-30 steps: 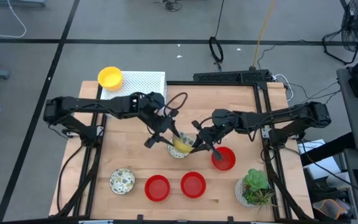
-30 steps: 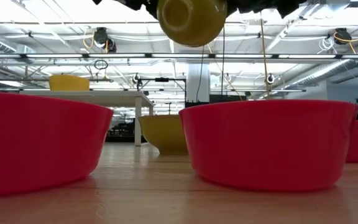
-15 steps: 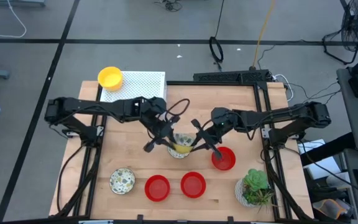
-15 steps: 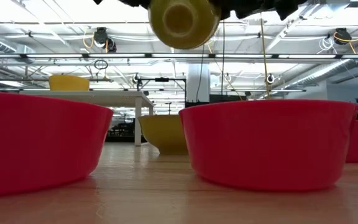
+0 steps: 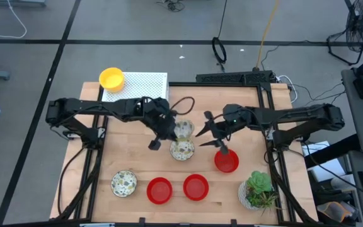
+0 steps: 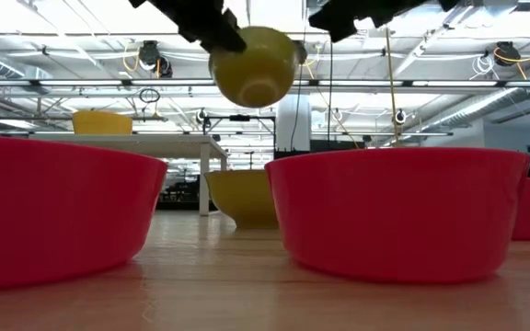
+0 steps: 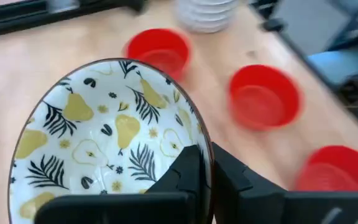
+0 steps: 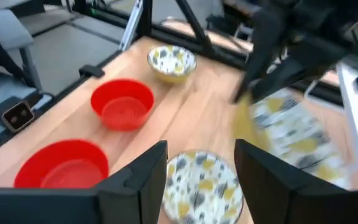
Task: Pick & Place Mini bowls
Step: Put the white patterned bowl on the shelf
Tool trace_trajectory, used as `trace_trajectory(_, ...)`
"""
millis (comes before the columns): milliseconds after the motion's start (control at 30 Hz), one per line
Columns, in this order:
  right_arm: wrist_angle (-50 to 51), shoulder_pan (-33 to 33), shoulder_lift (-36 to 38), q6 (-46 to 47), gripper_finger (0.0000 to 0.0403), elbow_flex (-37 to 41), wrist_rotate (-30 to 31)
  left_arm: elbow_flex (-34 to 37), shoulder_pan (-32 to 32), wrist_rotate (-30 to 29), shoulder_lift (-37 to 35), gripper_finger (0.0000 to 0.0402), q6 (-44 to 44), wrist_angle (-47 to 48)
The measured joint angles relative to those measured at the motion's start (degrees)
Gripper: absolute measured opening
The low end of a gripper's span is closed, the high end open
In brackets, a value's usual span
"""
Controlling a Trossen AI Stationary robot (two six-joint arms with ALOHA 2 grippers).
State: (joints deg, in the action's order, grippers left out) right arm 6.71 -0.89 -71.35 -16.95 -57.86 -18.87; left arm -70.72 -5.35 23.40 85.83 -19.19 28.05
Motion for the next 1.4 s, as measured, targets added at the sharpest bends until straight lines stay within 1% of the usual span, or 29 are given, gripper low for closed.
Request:
trace_trajectory(100, 4.2, 0.2, 2.8, 0.9, 0.0179, 0.1, 2.6, 0.0, -1.3, -5.5, -0.8, 0.0027, 0.1, 3.4)
trace_trajectory(200, 7.8, 0.2, 3.7, 3.9, 0.0178, 0.0, 2.7, 0.0, -3.1, -13.0, -1.4, 0.0022, 0.5, 5.9)
trace_trajectory(300, 10.3, 0.2, 3.1, 5.7, 0.0174, 0.1, 2.6, 0.0, -5.7, -19.6, -2.7, 0.0012, 3.6, 10.2)
trace_trajectory(367, 10.4, 0.2, 2.3, 5.7, 0.0171, 0.1, 2.6, -0.1, -7.6, -22.3, -3.6, 0.0012, 5.6, 10.8)
trace_trajectory(433, 10.8, 0.2, 1.1, 5.4, 0.0170, 0.1, 2.6, 0.0, -9.6, -24.6, -4.9, 0.0016, 7.5, 13.0)
trace_trajectory(533, 11.0, 0.2, -0.3, 4.5, 0.0169, 0.1, 2.6, -0.1, -12.2, -29.8, -6.6, 0.0028, 9.1, 15.0)
trace_trajectory(633, 10.1, 0.2, -1.7, 3.7, 0.0169, 0.1, 2.6, 0.0, -14.7, -34.7, -7.6, 0.0025, 11.2, 18.8)
trace_trajectory(733, 9.4, 0.2, -2.9, 3.6, 0.0169, 0.2, 2.6, -0.1, -17.9, -34.9, -7.6, 0.0011, 14.0, 22.4)
trace_trajectory(833, 9.9, 0.2, -3.5, 2.9, 0.0169, 0.2, 2.6, -0.1, -20.0, -35.3, -7.4, 0.0012, 17.3, 26.8)
trace_trajectory(900, 8.7, 0.2, -4.0, 2.7, 0.0169, 0.1, 2.6, -0.1, -21.1, -36.4, -6.8, 0.0023, 18.6, 28.3)
trace_trajectory(1033, 8.9, 0.2, -4.1, 2.8, 0.0169, 0.1, 2.6, -0.1, -21.9, -39.2, -6.9, 0.0034, 20.8, 31.3)
trace_trajectory(1167, 8.6, 0.2, -4.1, 2.8, 0.0169, 0.1, 2.6, -0.1, -22.1, -38.9, -6.8, 0.0014, 22.2, 33.4)
trace_trajectory(1233, 8.5, 0.2, -4.1, 2.8, 0.0169, 0.1, 2.6, -0.1, -22.1, -39.0, -6.8, 0.0011, 23.1, 34.0)
trace_trajectory(1300, 8.4, 0.2, -4.1, 2.8, 0.0169, 0.1, 2.6, -0.1, -22.1, -39.0, -6.8, 0.0017, 24.3, 34.6)
trace_trajectory(1400, 8.5, 0.2, -4.1, 2.8, 0.0169, 0.1, 2.6, -0.1, -22.1, -39.0, -6.8, 0.0046, 26.1, 35.3)
